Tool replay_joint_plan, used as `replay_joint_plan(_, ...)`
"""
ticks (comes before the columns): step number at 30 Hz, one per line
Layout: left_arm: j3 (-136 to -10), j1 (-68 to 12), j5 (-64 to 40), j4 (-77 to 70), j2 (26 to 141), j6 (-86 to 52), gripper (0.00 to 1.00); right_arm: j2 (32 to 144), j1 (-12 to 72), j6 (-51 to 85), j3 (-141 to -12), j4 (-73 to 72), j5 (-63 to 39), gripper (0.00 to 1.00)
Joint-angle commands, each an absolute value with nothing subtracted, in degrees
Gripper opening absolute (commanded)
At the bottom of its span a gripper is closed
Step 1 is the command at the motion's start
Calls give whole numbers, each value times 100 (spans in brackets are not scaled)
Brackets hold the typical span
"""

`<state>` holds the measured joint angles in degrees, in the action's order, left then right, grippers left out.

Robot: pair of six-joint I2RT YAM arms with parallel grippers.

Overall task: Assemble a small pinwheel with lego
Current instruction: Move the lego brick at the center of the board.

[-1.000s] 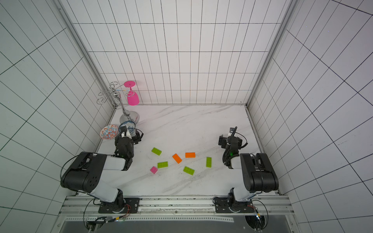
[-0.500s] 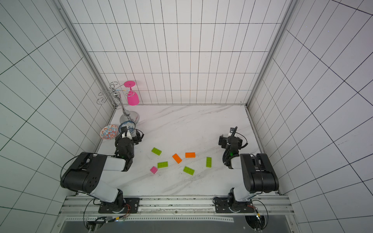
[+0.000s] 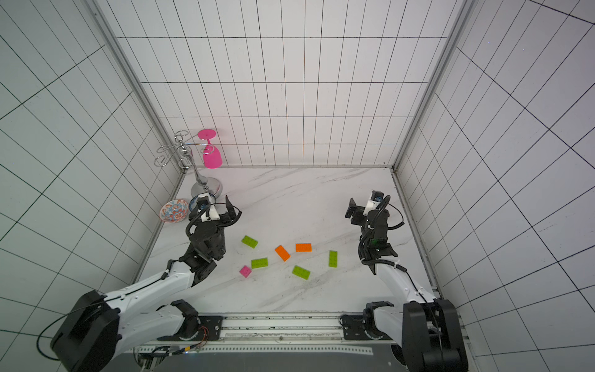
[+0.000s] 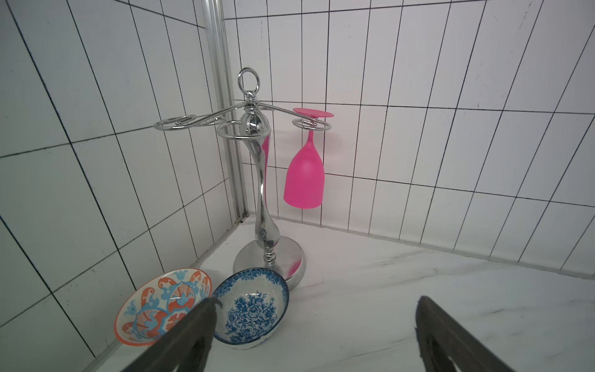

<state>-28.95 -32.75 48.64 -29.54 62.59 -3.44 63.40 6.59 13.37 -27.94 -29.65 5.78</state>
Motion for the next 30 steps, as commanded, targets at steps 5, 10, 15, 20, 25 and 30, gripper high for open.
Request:
replay_joint_plan(5,-3637,-3709,3861,212,5943,-2388,97,6108,1594,2505,-3354,-2042,-151,99)
replay_joint_plan(10,-3704,-4253,2983,922,5904,-2823,97,6018,2229,3157,-3934,-96,176,98)
replay_joint_plan(15,-3366,-4393,1764,1146,5740,-3148,97,6094,2483,2676,-4076,931,-933,99)
replay_joint_plan(20,-3040,-4392,1038,1173,5838,-3294,97,6406,2757,2074,-4288,1908,-1647,99)
replay_joint_plan(25,-2942,-4371,935,1025,6083,-3508,90,7152,3292,1454,-4798,2792,-1535,99)
replay_joint_plan(30,-2647,-3732,28,346,6127,-3644,89,8033,3909,1043,-5413,2967,-1359,88)
